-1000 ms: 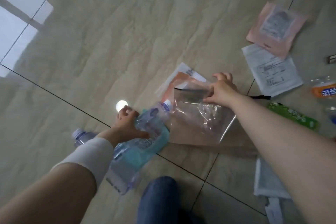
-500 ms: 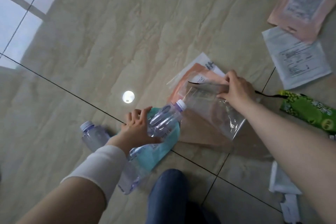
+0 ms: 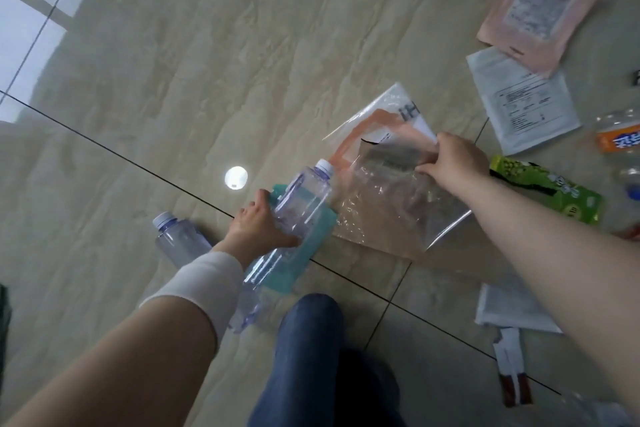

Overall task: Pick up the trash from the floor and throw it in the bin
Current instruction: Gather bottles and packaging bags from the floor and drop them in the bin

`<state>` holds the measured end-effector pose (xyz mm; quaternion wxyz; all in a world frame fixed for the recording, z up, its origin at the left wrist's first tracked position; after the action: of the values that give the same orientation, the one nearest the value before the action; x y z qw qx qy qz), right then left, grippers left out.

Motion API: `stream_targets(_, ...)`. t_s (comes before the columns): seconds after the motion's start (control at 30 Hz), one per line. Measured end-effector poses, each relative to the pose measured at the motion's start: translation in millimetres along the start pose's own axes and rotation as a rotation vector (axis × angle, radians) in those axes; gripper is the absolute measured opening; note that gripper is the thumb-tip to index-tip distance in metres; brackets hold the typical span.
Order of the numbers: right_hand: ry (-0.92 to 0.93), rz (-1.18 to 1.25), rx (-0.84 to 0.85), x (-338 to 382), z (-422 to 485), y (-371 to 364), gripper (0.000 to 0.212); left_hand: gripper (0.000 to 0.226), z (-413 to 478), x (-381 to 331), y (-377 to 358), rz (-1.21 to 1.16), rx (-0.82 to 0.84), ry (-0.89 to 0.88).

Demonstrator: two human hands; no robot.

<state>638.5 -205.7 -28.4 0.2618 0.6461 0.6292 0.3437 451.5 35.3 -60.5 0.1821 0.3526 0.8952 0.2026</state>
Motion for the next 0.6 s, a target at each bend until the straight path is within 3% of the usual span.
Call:
stream_targets(0.23, -0.166, 0.312, 0.122, -1, -73, 76, 0.043, 0.077, -97, -43, 79, -0.477, -0.05, -0.016)
stream_targets(0.33, -0.237, 0.471, 0.084, 9, -122, 138, 0.04, 0.067, -157, -63, 128, -0.713, -0.069, -0.041)
stream_targets(0.43, -0.318, 0.582, 0.039, 12, -176, 209, 0.039, 0.072, -227, -79, 180, -0.801, -0.107, -0.037)
stream_targets(0.6, -0.429, 0.748, -0.056, 8, -239, 316, 0.049, 0.055, -324, -111, 262, -0.991, -0.181, -0.102)
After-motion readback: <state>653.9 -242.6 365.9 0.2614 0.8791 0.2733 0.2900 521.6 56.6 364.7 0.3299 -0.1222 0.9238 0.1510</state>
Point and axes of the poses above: each hand's wrist, its own z-axis towards the middle knuckle, its own y-axis out of the back of the hand, x = y × z, the point moved 4 cm from there along z, towards the middle knuckle, and after that the axes turned 4 degrees about x, right-handed, at the moved point
